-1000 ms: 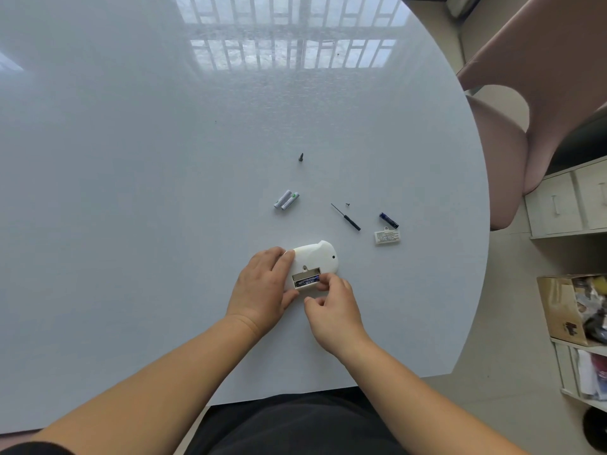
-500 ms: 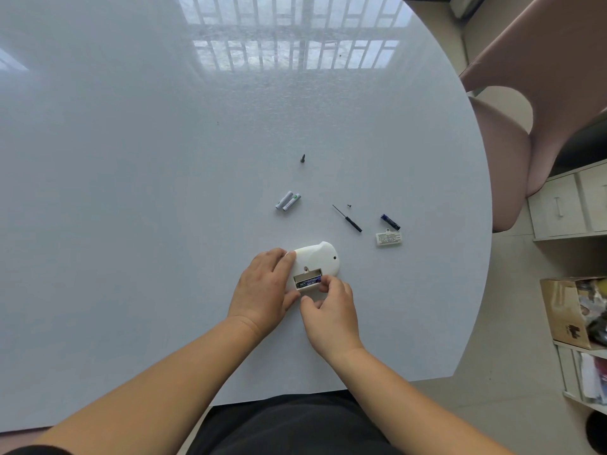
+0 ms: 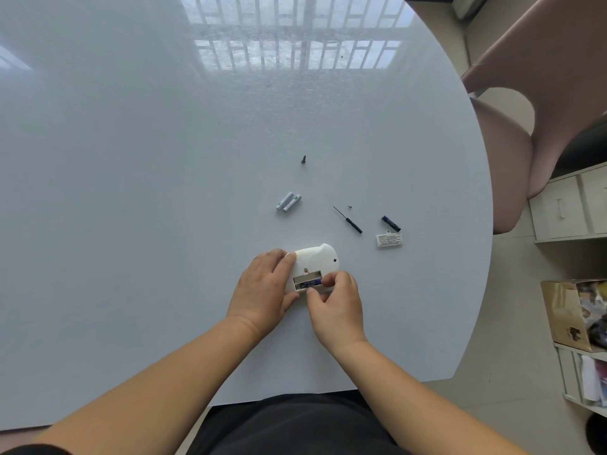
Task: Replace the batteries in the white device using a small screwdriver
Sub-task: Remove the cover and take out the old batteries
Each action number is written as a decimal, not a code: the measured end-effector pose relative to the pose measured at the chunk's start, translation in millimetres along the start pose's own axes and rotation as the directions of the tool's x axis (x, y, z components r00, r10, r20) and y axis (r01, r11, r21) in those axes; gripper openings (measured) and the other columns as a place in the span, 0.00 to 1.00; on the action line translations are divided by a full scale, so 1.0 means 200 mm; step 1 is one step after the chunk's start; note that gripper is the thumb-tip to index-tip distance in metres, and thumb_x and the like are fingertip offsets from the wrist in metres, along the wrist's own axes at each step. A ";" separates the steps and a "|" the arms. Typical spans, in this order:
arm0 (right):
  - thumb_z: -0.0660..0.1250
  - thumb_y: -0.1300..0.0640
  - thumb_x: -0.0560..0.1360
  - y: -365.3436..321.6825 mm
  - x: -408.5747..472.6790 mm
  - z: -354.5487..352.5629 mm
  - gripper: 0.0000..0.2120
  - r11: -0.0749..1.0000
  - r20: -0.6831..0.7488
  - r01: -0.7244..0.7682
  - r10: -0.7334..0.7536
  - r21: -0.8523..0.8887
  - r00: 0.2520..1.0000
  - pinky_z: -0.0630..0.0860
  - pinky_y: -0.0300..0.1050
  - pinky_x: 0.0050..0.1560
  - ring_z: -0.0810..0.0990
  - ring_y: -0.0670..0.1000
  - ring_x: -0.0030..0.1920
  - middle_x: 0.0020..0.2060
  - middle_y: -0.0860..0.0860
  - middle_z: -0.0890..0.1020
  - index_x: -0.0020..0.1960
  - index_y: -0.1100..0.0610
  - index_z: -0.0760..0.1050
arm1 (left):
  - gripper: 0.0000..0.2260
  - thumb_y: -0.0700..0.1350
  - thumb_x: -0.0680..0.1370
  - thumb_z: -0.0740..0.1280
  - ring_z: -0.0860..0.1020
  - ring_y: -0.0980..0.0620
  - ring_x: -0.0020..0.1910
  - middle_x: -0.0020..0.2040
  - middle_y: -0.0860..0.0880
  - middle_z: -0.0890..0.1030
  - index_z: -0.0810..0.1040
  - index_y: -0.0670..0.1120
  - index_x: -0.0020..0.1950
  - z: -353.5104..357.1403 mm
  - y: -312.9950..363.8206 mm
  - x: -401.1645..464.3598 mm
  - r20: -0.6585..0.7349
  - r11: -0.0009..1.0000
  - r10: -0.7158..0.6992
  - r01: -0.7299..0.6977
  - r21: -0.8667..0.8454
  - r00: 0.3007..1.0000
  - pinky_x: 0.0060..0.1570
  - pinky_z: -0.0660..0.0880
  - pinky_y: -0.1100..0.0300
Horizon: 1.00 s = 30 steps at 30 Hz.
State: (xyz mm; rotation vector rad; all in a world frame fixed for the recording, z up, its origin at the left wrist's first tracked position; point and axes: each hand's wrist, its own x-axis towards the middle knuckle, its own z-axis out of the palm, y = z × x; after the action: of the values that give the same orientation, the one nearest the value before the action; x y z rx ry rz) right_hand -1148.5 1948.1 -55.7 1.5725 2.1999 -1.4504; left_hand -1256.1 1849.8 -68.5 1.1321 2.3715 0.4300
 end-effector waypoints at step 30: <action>0.67 0.59 0.72 -0.02 0.74 -0.76 0.04 0.969 -0.135 0.149 -0.177 -0.195 0.975 0.70 0.36 0.41 0.77 0.43 0.40 0.38 0.40 0.79 0.44 0.50 0.76 | 0.30 0.48 0.67 0.76 0.74 0.43 0.58 0.62 0.47 0.75 0.71 0.44 0.66 0.02 -0.01 0.00 -0.011 1.000 0.011 -0.011 0.000 1.000 0.57 0.76 0.51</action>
State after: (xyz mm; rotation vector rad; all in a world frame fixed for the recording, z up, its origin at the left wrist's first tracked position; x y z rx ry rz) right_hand -1156.3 2160.0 -48.1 1.5175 2.5214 -1.1555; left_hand -1255.6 1848.9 -72.4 1.1460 2.3751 0.4415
